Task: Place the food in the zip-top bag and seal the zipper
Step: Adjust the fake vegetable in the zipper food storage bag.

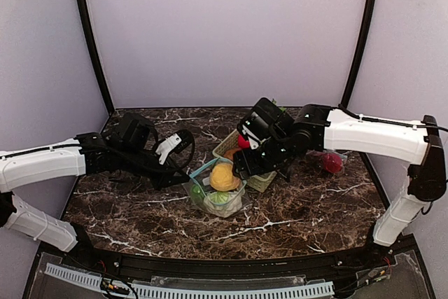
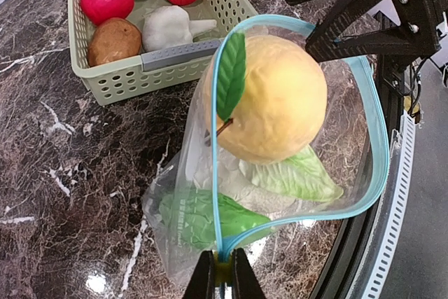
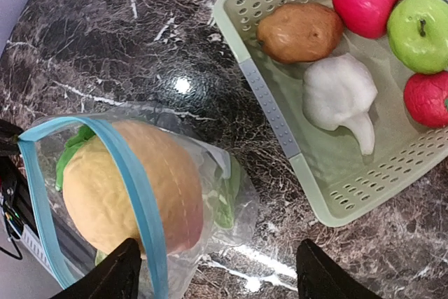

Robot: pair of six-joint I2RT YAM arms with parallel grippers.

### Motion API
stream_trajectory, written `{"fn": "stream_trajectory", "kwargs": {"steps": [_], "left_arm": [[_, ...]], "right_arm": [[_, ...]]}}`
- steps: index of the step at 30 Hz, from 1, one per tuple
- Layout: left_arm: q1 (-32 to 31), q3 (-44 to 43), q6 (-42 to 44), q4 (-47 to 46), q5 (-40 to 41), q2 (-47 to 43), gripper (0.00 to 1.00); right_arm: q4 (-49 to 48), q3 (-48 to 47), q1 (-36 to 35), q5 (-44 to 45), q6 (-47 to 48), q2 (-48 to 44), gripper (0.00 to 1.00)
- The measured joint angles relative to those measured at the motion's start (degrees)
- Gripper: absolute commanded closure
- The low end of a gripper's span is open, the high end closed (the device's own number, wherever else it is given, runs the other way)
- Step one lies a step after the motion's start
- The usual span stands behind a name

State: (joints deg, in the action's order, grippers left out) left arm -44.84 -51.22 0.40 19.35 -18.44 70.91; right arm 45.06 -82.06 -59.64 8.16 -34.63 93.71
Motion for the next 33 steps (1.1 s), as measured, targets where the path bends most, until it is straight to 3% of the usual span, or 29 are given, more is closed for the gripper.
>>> {"fn": "stream_trajectory", "kwargs": {"steps": [5, 13, 33], "left_arm": [[-0.44, 0.0, 0.02, -0.07, -0.22, -0.02, 0.99], [-0.46, 0.02, 0.02, -0.46, -0.2, -0.02, 0.99], [-0.7, 0.02, 0.2, -0.48, -0.2, -0.42, 0.99]], "right_arm": [[-2.6, 0.11, 0.0, -2.14, 1.86, -0.09, 0.07], [-6.23, 0.33, 0.0, -6.62, 2.95, -0.09, 0.04], [-9.29, 2.19, -0.22, -5.55, -0.24, 5.22, 0.21]]}}
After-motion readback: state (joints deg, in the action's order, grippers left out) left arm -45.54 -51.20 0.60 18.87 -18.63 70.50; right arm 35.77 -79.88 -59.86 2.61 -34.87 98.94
